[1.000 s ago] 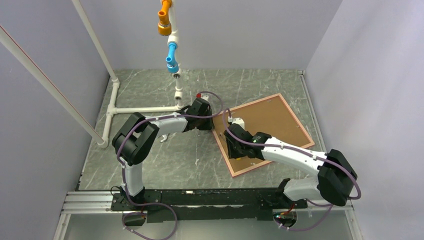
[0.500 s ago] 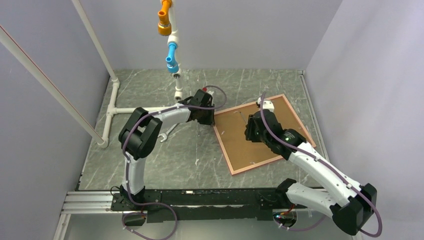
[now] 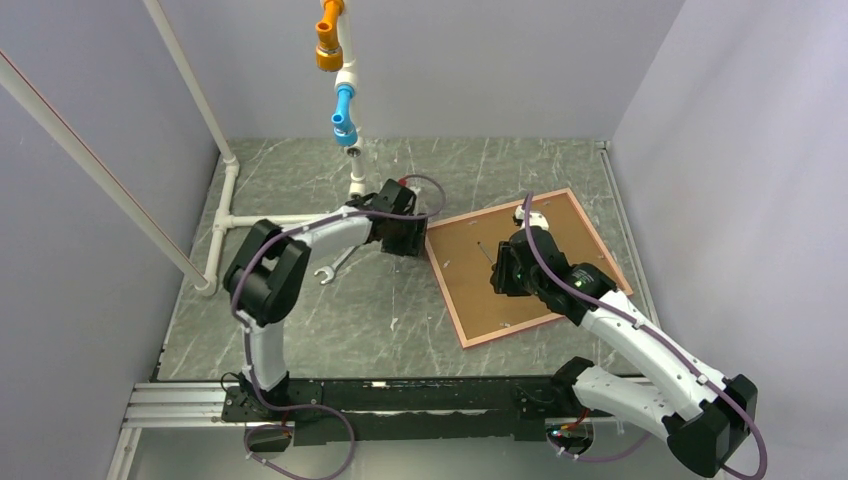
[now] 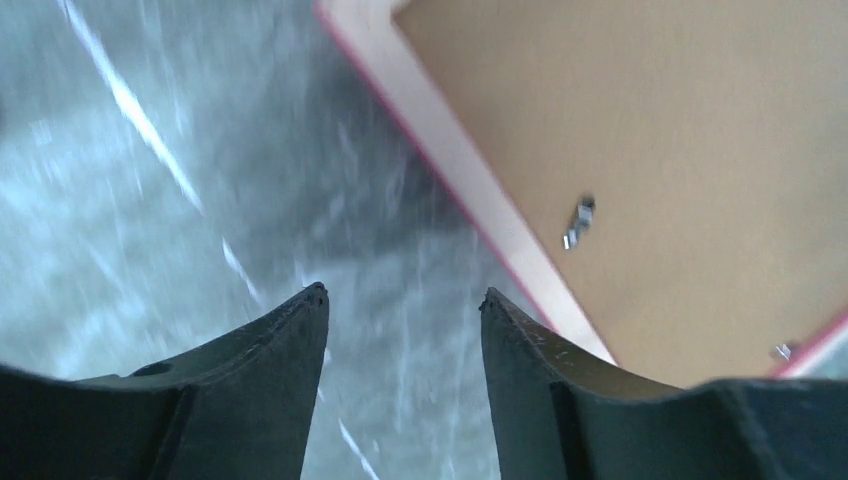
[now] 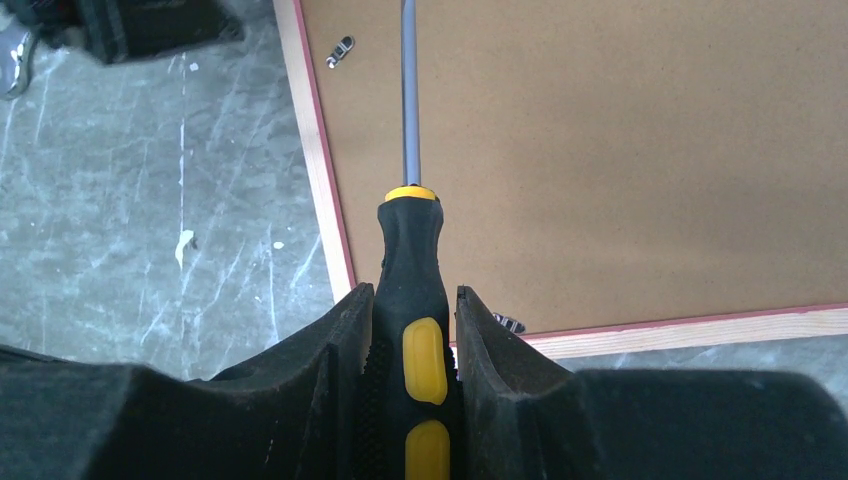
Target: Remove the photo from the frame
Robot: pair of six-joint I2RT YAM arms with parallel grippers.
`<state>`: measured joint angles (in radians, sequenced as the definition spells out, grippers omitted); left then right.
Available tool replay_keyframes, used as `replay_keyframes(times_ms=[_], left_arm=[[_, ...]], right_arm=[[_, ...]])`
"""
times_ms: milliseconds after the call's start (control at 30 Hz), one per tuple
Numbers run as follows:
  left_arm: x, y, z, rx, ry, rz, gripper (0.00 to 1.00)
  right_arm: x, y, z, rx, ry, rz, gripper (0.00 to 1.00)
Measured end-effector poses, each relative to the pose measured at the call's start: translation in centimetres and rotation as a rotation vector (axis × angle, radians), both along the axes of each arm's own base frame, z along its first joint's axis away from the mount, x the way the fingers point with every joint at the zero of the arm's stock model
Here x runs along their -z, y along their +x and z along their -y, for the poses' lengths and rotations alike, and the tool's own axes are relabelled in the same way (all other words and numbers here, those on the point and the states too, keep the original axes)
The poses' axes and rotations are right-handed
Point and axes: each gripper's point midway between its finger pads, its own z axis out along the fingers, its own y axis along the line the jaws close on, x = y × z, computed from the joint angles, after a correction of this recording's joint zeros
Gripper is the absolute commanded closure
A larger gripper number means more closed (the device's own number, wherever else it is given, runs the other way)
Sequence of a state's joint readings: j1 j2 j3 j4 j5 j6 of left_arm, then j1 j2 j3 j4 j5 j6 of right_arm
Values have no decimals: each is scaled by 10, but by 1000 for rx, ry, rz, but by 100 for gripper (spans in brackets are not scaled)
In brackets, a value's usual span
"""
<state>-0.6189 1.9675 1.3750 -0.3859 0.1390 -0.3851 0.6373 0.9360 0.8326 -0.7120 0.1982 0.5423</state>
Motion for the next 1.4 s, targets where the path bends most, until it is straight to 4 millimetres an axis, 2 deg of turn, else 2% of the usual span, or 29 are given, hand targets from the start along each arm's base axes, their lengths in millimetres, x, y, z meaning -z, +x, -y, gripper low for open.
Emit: replay_keyframes(times_ms=[133, 233, 300, 400, 467, 533, 633, 700, 1000, 1133, 1267, 1400], left_arm=[[-9, -40, -9, -99, -69, -81, 29], [-11, -72, -4, -183, -107, -146, 29], [-9, -95, 9, -228, -120, -191, 33], [-8, -128, 35, -283, -131, -257, 43], [-6, -147, 47, -323, -125, -298, 43], [-2, -158, 56, -378, -115, -324, 41], [7, -164, 61, -444, -81, -344, 39], [13, -165, 64, -488, -43, -344, 40], [17, -162, 70, -606, 13, -346, 40], [18, -162, 71, -619, 25, -352, 45], [20, -159, 76, -621, 53, -349, 64], [18, -154, 84, -597, 44, -330, 95]], right_arm=[[4, -1, 1, 0, -5, -8, 100], [4, -2, 1, 0, -6, -9, 100], [4, -2, 1, 0, -6, -9, 100], [4, -2, 1, -1, -5, -11, 100], [5, -2, 1, -1, -6, -12, 100], [6, -3, 2, -1, -7, -13, 100], [7, -4, 3, -1, -5, -11, 100], [6, -5, 3, 0, -2, -7, 100], [3, -5, 4, 0, 4, 2, 100], [4, -5, 4, 0, 3, 1, 100], [6, -6, 4, 0, 0, -4, 100], [6, -6, 4, 0, 1, -3, 100]])
